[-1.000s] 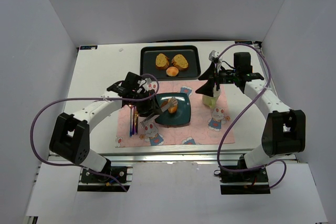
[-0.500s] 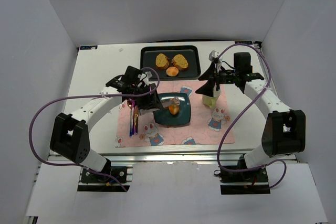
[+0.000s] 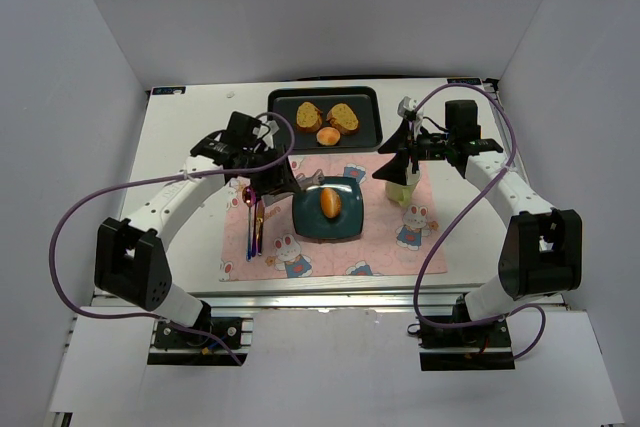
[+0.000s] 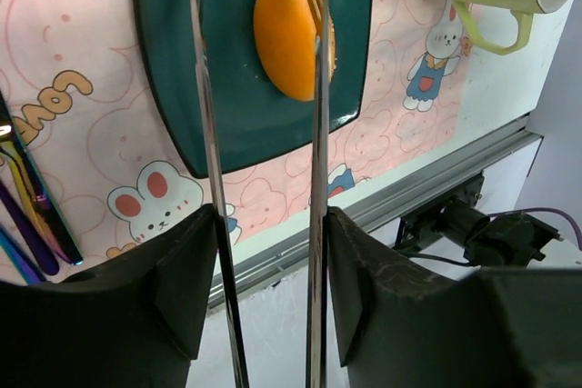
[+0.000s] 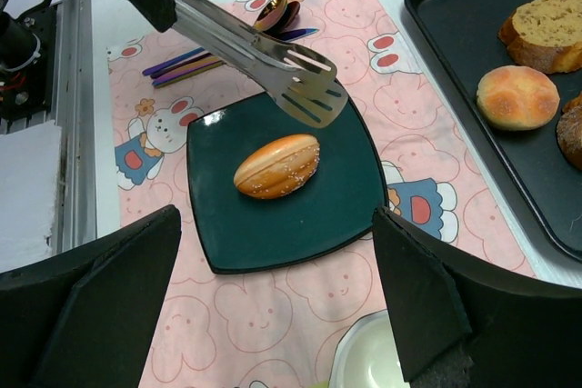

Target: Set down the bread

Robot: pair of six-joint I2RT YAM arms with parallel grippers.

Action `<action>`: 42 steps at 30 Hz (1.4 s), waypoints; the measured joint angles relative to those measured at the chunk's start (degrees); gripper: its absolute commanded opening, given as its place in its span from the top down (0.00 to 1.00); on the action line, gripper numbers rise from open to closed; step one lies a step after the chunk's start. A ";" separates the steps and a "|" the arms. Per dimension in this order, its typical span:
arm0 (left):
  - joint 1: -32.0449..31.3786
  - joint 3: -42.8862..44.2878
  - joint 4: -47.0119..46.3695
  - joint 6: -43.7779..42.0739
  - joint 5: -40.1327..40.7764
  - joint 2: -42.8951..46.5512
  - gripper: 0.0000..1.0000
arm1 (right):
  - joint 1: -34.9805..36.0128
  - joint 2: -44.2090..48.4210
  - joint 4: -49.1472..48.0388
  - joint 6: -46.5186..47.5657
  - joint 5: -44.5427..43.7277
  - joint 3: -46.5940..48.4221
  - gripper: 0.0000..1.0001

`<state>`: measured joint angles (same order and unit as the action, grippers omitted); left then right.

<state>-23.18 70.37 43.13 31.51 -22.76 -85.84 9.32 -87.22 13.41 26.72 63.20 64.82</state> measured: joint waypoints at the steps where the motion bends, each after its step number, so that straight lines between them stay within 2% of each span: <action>1: 0.26 0.17 0.33 -0.15 0.11 -0.02 0.43 | 0.00 0.00 0.00 0.11 -0.02 0.00 0.11; 4: 1.31 1.07 1.14 -0.70 0.66 -0.04 0.59 | 0.00 0.02 0.13 0.52 0.00 0.00 0.11; 5: 1.99 1.38 1.33 -0.85 0.83 -0.04 0.70 | 0.00 0.02 0.17 0.70 0.00 0.00 0.10; 14: 17.49 1.27 0.46 -4.09 4.90 3.74 1.00 | 0.00 0.02 0.81 2.05 -0.02 0.00 0.10; 18: 20.26 -2.21 -4.17 -11.58 13.03 9.05 1.00 | 0.00 0.02 1.73 2.69 -0.02 0.00 0.11; 23: 21.53 -19.56 -18.73 -28.33 23.26 18.69 1.00 | 0.61 0.02 4.13 7.19 -0.52 0.07 0.11; 27: 27.41 -28.92 -28.74 -38.60 24.48 14.43 1.00 | 1.27 0.02 7.04 10.71 -1.42 0.92 0.11; 32: 33.55 -33.33 -38.95 -44.28 23.54 7.58 1.00 | 1.46 0.02 8.44 12.74 -1.77 1.77 0.11; 34: 34.40 -33.38 -42.23 -45.29 22.80 5.86 0.93 | 1.46 0.09 9.03 12.96 -1.84 1.79 0.11; 35: 34.62 -33.38 -43.47 -45.48 22.38 5.18 0.86 | 1.49 0.13 9.22 13.00 -1.97 1.79 0.11; 42: 35.10 -33.09 -48.76 -45.35 20.33 -0.87 0.70 | 1.49 0.66 9.81 13.55 -2.43 1.79 0.10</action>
<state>11.92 37.28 -5.63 -13.85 -2.44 -86.72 10.81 -86.56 23.22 40.27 60.77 66.61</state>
